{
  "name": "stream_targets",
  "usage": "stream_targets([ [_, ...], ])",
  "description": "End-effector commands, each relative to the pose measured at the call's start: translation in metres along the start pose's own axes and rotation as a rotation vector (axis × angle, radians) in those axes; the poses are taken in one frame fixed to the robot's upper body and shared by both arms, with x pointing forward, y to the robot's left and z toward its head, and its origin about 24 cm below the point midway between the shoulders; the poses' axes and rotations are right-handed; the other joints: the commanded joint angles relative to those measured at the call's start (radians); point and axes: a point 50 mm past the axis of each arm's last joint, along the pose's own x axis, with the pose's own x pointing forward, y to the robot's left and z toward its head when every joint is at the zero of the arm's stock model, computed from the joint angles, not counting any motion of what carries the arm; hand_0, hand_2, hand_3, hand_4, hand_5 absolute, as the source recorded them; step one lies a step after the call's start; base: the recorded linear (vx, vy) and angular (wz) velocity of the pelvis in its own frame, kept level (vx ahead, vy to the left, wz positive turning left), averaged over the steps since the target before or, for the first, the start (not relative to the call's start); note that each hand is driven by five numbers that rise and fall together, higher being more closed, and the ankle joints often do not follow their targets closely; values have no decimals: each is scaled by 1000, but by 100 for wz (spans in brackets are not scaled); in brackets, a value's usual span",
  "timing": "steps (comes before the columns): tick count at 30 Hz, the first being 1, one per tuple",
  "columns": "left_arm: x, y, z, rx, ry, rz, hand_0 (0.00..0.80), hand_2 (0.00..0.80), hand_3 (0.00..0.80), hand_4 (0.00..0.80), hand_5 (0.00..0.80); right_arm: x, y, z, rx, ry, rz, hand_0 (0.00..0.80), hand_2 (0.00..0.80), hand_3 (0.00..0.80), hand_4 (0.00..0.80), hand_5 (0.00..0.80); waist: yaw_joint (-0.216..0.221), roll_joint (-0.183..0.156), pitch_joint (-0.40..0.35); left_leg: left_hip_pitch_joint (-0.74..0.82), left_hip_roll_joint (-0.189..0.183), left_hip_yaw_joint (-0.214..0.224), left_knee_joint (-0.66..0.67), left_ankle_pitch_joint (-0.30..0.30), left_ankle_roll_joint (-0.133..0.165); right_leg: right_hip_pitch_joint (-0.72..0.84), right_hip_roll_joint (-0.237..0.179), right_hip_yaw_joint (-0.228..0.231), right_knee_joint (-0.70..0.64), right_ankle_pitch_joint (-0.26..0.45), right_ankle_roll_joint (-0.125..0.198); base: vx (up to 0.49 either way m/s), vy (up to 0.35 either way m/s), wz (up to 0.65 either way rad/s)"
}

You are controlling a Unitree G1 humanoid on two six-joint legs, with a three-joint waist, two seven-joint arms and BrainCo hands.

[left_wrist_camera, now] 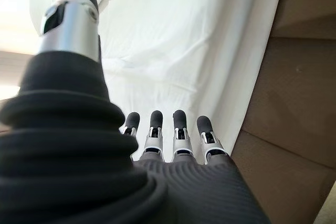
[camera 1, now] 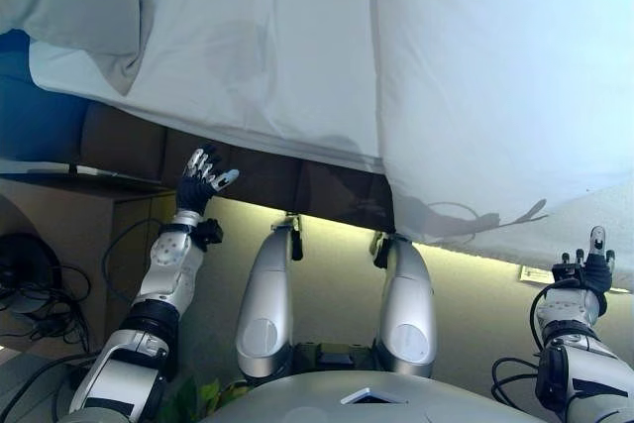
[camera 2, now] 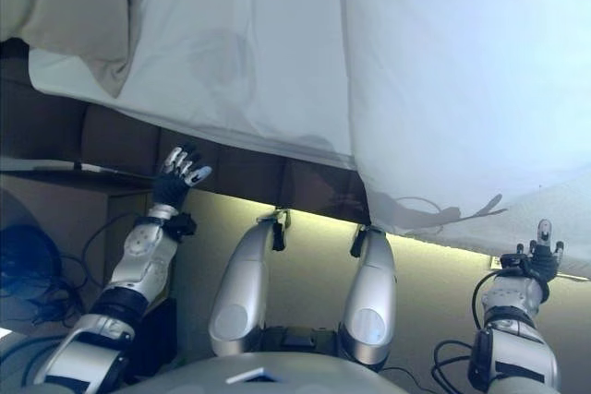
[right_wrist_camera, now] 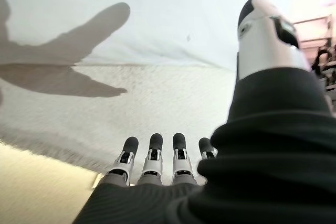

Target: Make the bed neatly

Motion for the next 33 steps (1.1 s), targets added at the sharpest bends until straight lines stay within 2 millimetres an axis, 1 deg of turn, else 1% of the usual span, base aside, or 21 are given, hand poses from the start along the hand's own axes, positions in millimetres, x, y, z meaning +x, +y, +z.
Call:
stream_targets([
  [1,1,4,24,-51,-143,-8,0,0,0,0,0,8,-21,46,33,-60,-93,0,0,0,0,0,31,31,-1,-9,59,-66,84,-81,-64,5,-84,19,-74,107,73,-12,7,-4],
  [4,0,-2,31,-69,-175,-47,0,0,0,0,0,12,-17,58,26,-62,-75,0,0,0,0,0,47,58,7,-22,50,-70,90,-79,-64,-6,-98,15,-60,100,71,-8,3,1],
  [5,0,-5,36,-78,-189,-64,0,0,0,0,0,13,-10,62,19,-69,-43,0,0,0,0,0,54,68,11,-31,45,-72,101,-83,-62,-16,-106,15,-43,94,69,-23,10,5],
  [7,0,-6,40,-88,-197,-77,0,0,0,0,0,15,1,64,10,-72,11,0,0,0,0,0,59,75,15,-49,38,-76,131,-95,-57,-35,-114,18,-7,81,64,35,-3,0],
  [8,0,-5,42,-90,-198,-84,0,0,0,0,0,16,7,65,0,-75,38,0,0,0,0,0,64,78,13,-51,35,-83,159,-129,-58,-40,-114,27,28,48,70,78,-7,0],
  [10,-3,-4,42,-92,-192,-89,0,0,0,0,0,17,13,66,-8,-84,60,0,0,0,0,0,69,82,19,-72,28,-87,213,-157,-49,-66,-118,39,89,23,62,74,-7,7],
  [13,-6,2,39,-90,-171,-79,0,0,0,0,0,17,12,64,-11,-58,67,0,0,0,0,0,72,84,22,-99,21,-91,269,-183,-37,-104,-117,58,161,-3,52,64,-19,6],
  [15,-7,5,37,-88,-163,-77,0,0,0,0,0,16,7,64,-17,-37,54,0,0,0,0,0,73,86,22,-113,19,-91,286,-188,-32,-124,-115,65,187,-12,48,51,-25,5],
  [18,-9,5,38,-88,-171,-89,0,0,0,0,0,16,-3,69,-17,-26,9,0,0,0,0,0,78,95,27,-134,13,-92,298,-189,-26,-153,-112,74,215,-20,43,18,-11,14],
  [22,-11,3,42,-92,-186,-114,0,0,0,0,0,16,-6,74,-2,-22,-30,0,0,0,0,0,88,111,27,-155,3,-87,310,-189,-20,-183,-118,77,240,-23,39,-3,0,17],
  [27,-10,2,48,-91,-192,-131,0,0,0,0,0,20,9,81,-3,-21,-13,0,0,0,0,0,97,128,25,-177,-6,-79,323,-189,-13,-214,-131,80,264,-21,35,-3,8,9],
  [33,-10,2,50,-92,-187,-137,0,0,0,0,0,23,35,96,-2,-34,12,0,0,0,0,0,112,155,21,-195,-17,-68,310,-176,-10,-246,-148,82,269,-14,37,-2,6,2],
])
